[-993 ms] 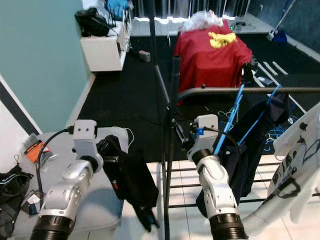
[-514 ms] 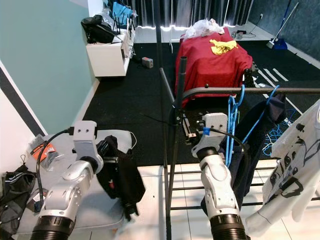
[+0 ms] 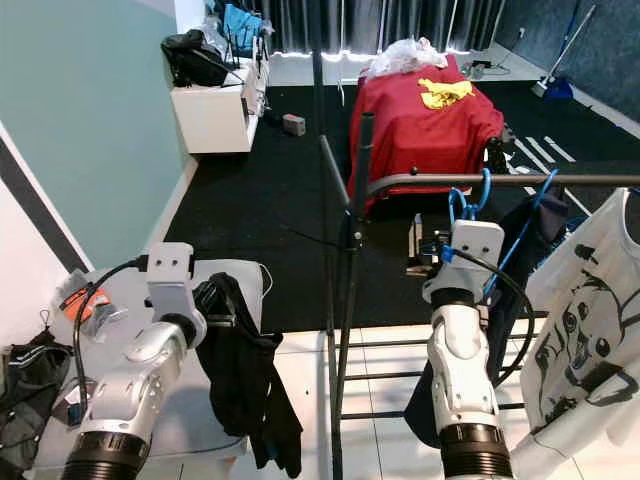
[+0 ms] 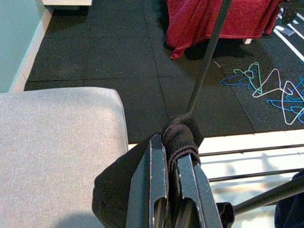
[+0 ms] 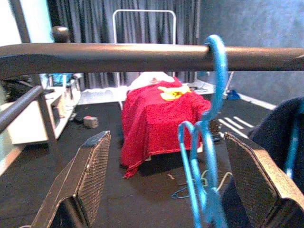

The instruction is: Hang hanger

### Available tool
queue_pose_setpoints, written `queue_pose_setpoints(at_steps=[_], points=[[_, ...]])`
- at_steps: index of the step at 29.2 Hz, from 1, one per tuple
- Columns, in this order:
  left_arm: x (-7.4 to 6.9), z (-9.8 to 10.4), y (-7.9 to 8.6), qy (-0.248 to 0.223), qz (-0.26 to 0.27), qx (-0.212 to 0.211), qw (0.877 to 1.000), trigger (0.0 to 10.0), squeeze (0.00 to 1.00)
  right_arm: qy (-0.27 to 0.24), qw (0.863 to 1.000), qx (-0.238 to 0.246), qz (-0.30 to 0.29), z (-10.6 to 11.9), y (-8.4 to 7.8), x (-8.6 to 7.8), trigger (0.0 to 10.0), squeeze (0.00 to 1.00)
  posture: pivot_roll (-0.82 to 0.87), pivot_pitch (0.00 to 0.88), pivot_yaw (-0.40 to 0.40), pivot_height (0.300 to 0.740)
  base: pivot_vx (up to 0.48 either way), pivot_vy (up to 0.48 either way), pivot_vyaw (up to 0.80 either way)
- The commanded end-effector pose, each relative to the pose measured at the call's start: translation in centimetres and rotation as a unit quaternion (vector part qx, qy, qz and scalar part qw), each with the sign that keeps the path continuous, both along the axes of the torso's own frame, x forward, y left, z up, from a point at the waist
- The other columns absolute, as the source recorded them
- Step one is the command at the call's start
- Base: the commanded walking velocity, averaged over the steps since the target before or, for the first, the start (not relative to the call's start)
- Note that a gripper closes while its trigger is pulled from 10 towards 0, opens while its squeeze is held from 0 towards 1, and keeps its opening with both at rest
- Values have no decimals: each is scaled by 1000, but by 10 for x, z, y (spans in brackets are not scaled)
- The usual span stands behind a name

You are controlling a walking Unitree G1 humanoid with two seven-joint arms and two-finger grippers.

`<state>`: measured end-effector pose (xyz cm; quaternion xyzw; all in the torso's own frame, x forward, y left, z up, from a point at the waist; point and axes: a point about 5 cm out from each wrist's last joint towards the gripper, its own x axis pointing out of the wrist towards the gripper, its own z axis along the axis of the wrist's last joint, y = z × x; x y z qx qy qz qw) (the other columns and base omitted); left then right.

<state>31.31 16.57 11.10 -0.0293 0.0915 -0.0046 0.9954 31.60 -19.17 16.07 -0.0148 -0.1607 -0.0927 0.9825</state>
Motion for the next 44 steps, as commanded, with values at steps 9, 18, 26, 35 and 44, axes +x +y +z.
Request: queue_pose_setpoints(at_steps=[9, 18, 26, 35, 44], points=[[-1, 3, 1, -8, -6, 4, 1000, 10000, 0, 50, 998, 35, -8, -11, -17, 7, 10000, 0, -8, 12, 9, 740, 0, 0, 0], [0, 3, 1, -8, -14, 8, 1000, 10000, 0, 79, 996, 48, 9, -14, -19, 14, 10000, 0, -7, 14, 10, 740, 0, 0, 0], [0, 4, 3, -10, -17, 8, 1000, 10000, 0, 83, 995, 50, 14, -6, -20, 19, 10000, 0, -8, 11, 16, 740, 0, 0, 0], [1, 5, 3, -12, -23, 9, 1000, 10000, 0, 82, 995, 53, 13, -4, -21, 19, 9176, 0, -8, 0, 20, 740, 0, 0, 0], [1, 6, 1, -16, -33, 8, 999, 10000, 0, 88, 994, 70, 9, -5, -23, 20, 10000, 0, -6, 0, 21, 740, 0, 0, 0]])
